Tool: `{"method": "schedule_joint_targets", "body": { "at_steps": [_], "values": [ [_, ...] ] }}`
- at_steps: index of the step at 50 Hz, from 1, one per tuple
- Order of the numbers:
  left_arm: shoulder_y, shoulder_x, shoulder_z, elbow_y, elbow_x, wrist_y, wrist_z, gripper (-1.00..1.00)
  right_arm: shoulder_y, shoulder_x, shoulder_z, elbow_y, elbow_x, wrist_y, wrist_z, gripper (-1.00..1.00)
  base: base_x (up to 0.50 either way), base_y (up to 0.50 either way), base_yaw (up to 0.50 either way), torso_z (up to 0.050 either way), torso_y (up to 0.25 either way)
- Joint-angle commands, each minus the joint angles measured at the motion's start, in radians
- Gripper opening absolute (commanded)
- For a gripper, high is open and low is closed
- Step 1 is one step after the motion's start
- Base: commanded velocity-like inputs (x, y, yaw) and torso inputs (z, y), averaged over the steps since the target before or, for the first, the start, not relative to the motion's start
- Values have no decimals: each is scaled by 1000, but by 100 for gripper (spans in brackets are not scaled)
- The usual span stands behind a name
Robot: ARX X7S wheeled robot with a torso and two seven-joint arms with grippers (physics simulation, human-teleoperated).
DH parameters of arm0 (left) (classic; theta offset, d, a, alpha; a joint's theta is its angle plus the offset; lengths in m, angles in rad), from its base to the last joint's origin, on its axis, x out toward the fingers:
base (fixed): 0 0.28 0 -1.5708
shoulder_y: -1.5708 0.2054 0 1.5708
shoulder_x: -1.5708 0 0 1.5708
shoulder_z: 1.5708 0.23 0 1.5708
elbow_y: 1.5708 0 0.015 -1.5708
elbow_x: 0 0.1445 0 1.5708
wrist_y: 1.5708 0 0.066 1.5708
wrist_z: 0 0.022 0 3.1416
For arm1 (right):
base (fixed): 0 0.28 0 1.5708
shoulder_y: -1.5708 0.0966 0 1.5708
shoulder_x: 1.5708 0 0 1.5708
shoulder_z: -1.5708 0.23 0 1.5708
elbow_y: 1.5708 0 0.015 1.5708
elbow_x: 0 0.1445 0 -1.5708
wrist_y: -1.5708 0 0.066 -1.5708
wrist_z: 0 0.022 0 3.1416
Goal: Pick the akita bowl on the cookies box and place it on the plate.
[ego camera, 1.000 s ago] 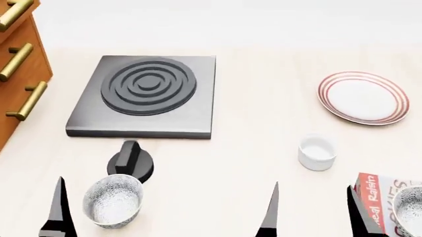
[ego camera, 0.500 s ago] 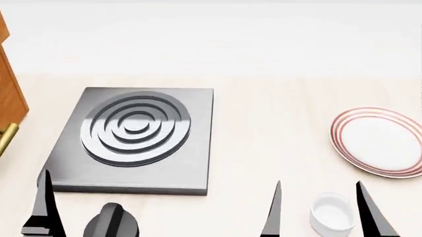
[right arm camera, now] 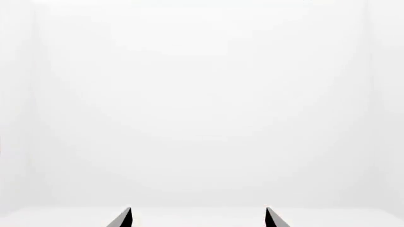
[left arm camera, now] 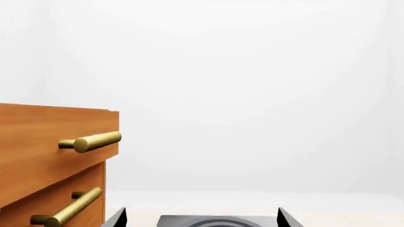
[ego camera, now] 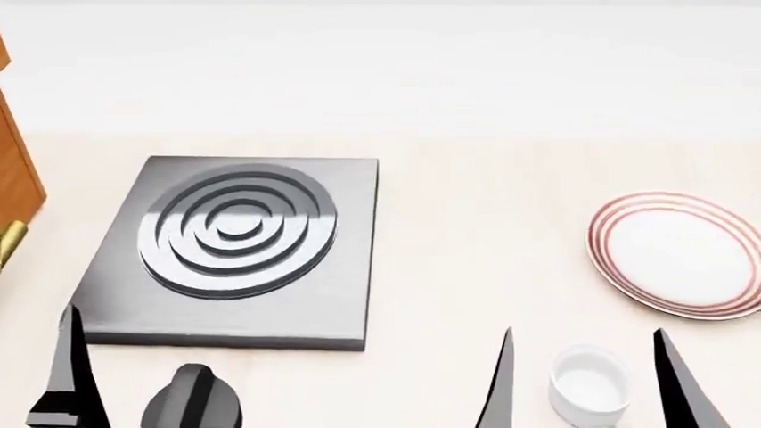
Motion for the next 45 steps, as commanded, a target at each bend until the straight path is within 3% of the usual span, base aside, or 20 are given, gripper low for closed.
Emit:
{"method": "schedule_joint_targets", "body": {
  "at_steps": [1,45],
  "values": [
    [3,-5,3,-1,-8,6,-6,100,-2,5,7,4,10,-12,11,100,-227,-500,0,0,0],
    [0,-32,17,6,-32,2,-32,100,-10,45,-8,-2,-2,-37,25,100,-182,-500,0,0,0]
  ]
}}
